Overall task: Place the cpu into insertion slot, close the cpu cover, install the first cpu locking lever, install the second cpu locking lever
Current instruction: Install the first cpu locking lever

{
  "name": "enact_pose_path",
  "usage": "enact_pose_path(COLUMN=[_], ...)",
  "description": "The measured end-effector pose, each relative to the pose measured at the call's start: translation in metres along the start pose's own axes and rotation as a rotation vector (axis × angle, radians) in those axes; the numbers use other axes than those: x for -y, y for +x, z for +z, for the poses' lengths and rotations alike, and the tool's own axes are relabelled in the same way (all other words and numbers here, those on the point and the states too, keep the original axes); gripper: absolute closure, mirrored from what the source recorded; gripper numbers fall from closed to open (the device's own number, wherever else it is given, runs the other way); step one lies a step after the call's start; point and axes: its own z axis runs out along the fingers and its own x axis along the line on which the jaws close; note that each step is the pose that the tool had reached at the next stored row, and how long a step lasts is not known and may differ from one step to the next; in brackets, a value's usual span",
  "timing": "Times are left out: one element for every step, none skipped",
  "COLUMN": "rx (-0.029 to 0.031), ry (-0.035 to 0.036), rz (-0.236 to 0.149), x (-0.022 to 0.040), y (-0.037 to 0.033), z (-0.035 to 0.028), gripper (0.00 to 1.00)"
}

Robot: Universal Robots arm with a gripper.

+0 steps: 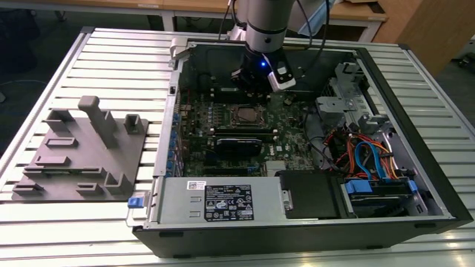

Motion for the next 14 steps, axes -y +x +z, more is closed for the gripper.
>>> enact_pose_path(rx=[0.0001,0.0001,0.0001,0.0001,0.0003,0.0002,0.0001,0.0001,0.0001,0.0001,0.0002,0.0003,0.0005,0.0005], ry=[0.0006,0.0012,0.0017,0.0022,0.0025,0.003,0.0034,0.0035,0.0035,0.0034,0.0033,0.0031,0.0029,0.0028], rz=[0.0,0.0,0.0,0.0,0.0,0.0,0.0,0.0,0.0,0.0,0.0,0.0,0.0,0.0], x=[0.0,0.0001,0.0002,0.0002,0.0003,0.0003,0.0004,0.0004,0.0004,0.0004,0.0004,0.0003,0.0003,0.0003], y=[0.0,0.0,0.0,0.0,0.0,0.0,0.0,0.0,0.0,0.0,0.0,-0.0001,-0.0001,-0.0001], z=[0.0001,0.0002,0.0003,0.0004,0.0006,0.0008,0.001,0.001,0.001,0.0011,0.0011,0.001,0.0009,0.0008], gripper=[0.9,0.9,0.9,0.9,0.9,0.9,0.9,0.9,0.9,0.9,0.9,0.9,0.9,0.9])
